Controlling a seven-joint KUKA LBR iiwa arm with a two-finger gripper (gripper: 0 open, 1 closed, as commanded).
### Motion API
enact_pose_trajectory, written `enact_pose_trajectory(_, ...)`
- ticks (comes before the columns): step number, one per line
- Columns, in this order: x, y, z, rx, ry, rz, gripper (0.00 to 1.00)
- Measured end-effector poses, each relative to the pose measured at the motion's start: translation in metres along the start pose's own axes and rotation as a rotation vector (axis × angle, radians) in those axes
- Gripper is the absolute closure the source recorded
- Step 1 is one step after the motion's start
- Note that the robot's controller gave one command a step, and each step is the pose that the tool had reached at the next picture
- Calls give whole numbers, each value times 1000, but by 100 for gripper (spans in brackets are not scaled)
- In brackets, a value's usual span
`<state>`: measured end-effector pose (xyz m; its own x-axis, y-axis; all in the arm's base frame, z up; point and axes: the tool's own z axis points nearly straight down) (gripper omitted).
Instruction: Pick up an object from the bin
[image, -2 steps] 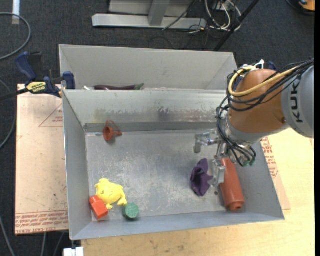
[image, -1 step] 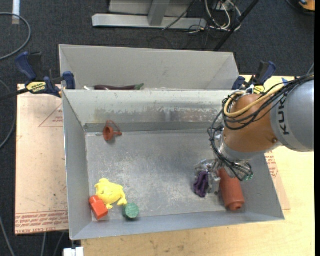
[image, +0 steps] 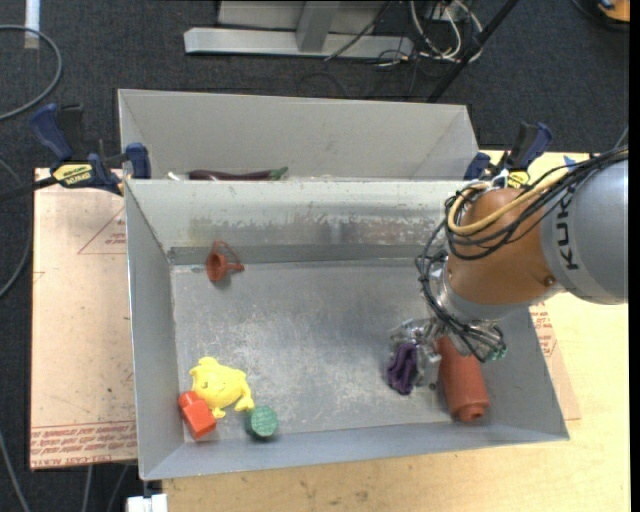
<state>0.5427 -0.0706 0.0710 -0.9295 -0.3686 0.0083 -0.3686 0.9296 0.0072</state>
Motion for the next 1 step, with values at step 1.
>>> enact_pose_trajectory(1, -46, 17, -149, 1, -6, -54, 100)
